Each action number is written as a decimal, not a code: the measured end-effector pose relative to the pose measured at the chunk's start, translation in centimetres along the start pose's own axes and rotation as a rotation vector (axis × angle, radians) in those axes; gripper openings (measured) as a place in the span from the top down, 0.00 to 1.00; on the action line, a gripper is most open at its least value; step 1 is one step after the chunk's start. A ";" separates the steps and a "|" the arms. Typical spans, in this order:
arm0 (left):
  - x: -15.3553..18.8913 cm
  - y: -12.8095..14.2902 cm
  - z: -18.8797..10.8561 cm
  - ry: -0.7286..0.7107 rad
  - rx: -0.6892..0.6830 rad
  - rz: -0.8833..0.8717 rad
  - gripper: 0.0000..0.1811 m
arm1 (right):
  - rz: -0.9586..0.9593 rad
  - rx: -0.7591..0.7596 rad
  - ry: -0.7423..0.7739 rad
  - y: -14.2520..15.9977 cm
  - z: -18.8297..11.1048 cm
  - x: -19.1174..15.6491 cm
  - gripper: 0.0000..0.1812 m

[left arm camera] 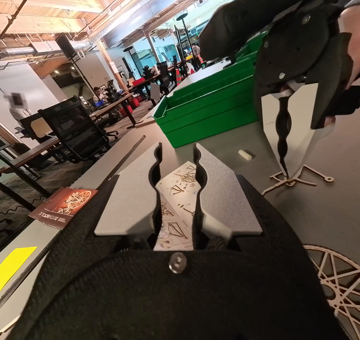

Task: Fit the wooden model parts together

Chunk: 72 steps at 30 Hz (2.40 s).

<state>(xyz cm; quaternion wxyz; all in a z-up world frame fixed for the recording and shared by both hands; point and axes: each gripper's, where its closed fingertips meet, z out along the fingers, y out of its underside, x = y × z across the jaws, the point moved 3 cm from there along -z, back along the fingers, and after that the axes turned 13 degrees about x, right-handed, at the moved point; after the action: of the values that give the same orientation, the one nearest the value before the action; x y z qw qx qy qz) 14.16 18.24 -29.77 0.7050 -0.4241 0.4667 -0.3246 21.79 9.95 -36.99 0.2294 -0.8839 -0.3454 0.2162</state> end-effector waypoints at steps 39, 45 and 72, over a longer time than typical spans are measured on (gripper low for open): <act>0.6 0.3 0.1 0.029 -0.015 0.029 0.85 | -0.164 -0.218 0.120 -0.1 0.9 -0.3 1.00; 0.6 0.2 0.1 0.027 -0.014 0.023 0.86 | -0.164 -0.242 0.126 -0.1 1.1 -0.3 1.00; 0.9 0.6 0.1 0.035 -0.016 0.018 0.87 | -0.151 0.056 0.236 1.1 -0.3 0.3 0.91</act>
<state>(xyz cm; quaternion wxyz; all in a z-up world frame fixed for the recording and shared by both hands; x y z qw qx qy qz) 14.62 17.74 -30.60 0.6962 -0.4197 0.4852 -0.3221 22.74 9.34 -37.46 0.3085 -0.8680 -0.3754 0.1025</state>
